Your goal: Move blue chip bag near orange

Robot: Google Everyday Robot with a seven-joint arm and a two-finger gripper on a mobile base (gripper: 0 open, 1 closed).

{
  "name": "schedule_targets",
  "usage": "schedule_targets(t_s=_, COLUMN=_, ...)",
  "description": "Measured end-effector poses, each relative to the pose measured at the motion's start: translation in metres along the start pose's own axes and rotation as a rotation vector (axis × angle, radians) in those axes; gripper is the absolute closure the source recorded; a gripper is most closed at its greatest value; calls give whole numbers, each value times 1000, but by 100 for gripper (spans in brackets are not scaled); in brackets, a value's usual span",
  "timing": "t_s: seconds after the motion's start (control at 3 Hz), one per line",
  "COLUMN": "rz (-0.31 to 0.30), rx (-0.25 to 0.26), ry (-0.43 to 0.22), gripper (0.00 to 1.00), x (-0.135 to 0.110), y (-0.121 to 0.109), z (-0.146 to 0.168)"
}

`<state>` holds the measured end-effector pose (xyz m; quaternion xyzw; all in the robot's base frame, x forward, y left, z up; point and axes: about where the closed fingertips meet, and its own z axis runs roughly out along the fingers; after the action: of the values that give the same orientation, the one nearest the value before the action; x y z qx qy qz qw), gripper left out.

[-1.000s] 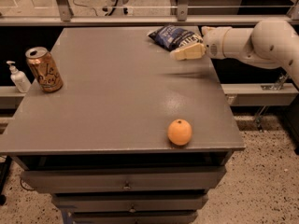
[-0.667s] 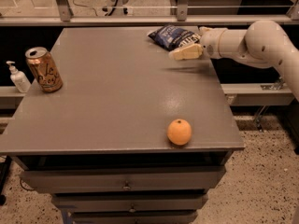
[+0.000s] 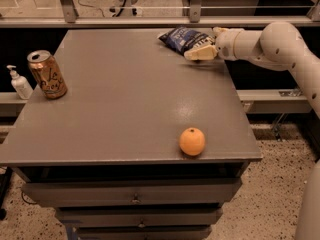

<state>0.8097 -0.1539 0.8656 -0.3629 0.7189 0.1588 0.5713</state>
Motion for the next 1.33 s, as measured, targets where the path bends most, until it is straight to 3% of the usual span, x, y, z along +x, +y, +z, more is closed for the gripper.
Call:
schedule_targets(t_s=1.0, rz=-33, rx=2, ry=-17, gripper=85, x=-4, y=5, z=-28)
schedule_targets(t_s=1.33, rz=-33, rx=-7, ry=-22, gripper=100, x=-7, y=15, z=-40)
